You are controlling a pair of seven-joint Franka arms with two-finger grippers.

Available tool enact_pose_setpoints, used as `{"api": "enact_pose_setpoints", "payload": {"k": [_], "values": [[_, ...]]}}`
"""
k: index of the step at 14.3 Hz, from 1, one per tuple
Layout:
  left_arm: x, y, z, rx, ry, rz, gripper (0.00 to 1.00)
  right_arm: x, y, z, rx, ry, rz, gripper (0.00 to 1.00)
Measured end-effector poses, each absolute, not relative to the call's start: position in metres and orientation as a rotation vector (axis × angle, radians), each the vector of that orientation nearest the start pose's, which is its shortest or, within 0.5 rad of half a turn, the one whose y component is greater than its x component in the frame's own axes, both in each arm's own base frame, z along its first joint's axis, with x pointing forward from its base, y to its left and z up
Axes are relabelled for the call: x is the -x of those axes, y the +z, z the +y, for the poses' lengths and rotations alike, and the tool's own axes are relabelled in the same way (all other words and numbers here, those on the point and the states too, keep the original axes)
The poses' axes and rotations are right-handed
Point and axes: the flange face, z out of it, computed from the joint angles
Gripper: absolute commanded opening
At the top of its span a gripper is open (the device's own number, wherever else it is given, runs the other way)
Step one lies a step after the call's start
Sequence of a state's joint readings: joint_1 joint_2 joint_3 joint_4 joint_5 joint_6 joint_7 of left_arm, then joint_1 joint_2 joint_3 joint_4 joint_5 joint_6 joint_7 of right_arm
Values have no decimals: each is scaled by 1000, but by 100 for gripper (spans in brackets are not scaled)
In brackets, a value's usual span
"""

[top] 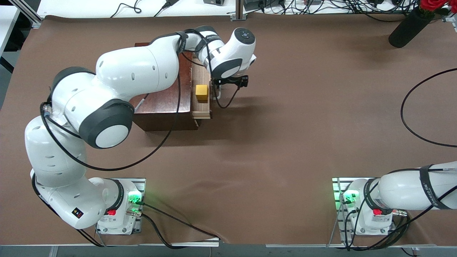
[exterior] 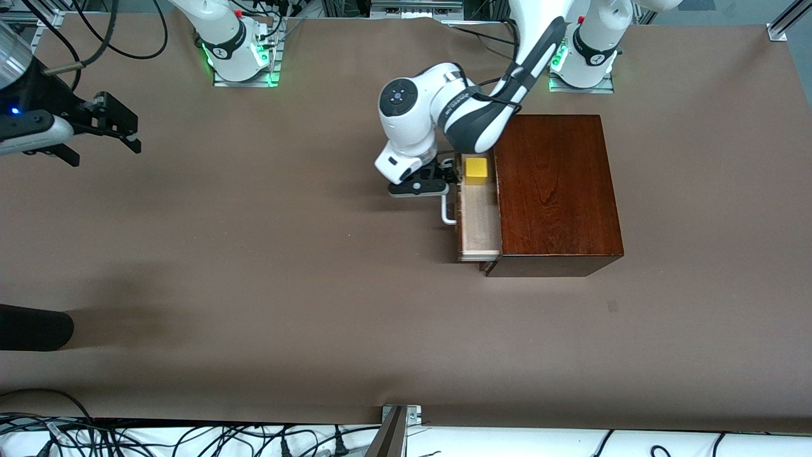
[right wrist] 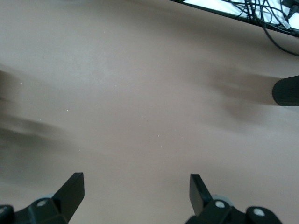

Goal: Open drawer, take yellow block, close drawer
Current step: 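Pull the drawer open with the left gripper while the right gripper approaches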

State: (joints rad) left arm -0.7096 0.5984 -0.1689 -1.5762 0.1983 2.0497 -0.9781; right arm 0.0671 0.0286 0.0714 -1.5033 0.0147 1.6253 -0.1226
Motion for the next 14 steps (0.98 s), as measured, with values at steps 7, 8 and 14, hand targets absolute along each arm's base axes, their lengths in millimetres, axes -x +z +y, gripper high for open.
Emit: {"api": "enact_pose_setpoints", "payload": {"k": [7, 8, 14], "values": [[-459, 286, -537, 3045, -8, -43, 100, -583, 587, 130, 3061, 12, -584, 100], [-459, 289, -543, 3064, -19, -42, 100, -584, 582, 132, 3055, 24, -613, 100], [-472, 333, -550, 3112, -86, -66, 100, -583, 581, 146, 3043, 26, -664, 100]]}}
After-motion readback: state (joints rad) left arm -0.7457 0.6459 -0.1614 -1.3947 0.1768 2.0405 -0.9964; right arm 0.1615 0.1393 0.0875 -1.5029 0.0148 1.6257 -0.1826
